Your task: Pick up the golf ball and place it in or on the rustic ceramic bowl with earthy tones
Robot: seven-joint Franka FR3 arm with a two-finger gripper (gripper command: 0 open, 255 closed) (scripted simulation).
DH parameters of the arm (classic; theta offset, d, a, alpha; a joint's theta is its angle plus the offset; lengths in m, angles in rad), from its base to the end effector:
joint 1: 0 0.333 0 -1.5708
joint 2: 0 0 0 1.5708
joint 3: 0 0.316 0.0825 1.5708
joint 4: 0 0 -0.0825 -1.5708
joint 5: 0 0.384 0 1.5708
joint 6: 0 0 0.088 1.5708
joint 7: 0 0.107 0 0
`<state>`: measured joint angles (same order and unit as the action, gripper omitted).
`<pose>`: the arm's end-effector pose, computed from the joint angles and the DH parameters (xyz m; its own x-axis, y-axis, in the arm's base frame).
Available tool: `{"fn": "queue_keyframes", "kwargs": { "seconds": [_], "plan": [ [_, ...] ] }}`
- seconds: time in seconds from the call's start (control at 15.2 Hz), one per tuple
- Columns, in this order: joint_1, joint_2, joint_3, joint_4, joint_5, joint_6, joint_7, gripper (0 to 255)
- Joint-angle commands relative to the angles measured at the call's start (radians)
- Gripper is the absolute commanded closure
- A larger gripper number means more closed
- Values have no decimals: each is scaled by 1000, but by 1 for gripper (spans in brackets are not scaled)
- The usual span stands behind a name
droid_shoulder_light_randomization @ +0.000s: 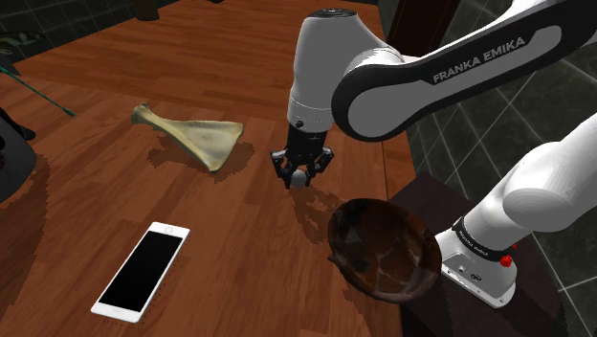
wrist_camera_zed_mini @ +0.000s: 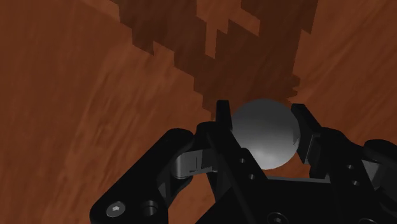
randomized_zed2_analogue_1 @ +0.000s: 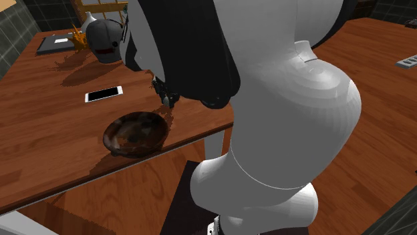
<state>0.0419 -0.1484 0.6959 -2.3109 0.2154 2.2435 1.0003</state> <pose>0.3628 0.3425 0.3952 0.9226 -0.3836 -0.0415 -0.3858 -0.9188 -0.0832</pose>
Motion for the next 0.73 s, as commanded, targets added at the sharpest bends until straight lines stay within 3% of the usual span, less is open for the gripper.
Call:
{"fn": "queue_keyframes", "kwargs": {
  "seconds": [0.0,0.66],
  "plan": [
    [2,-7,-1,6,5,-12,-3,255],
    [5,-75,-29,89,31,-156,-19,255]
  ]
}}
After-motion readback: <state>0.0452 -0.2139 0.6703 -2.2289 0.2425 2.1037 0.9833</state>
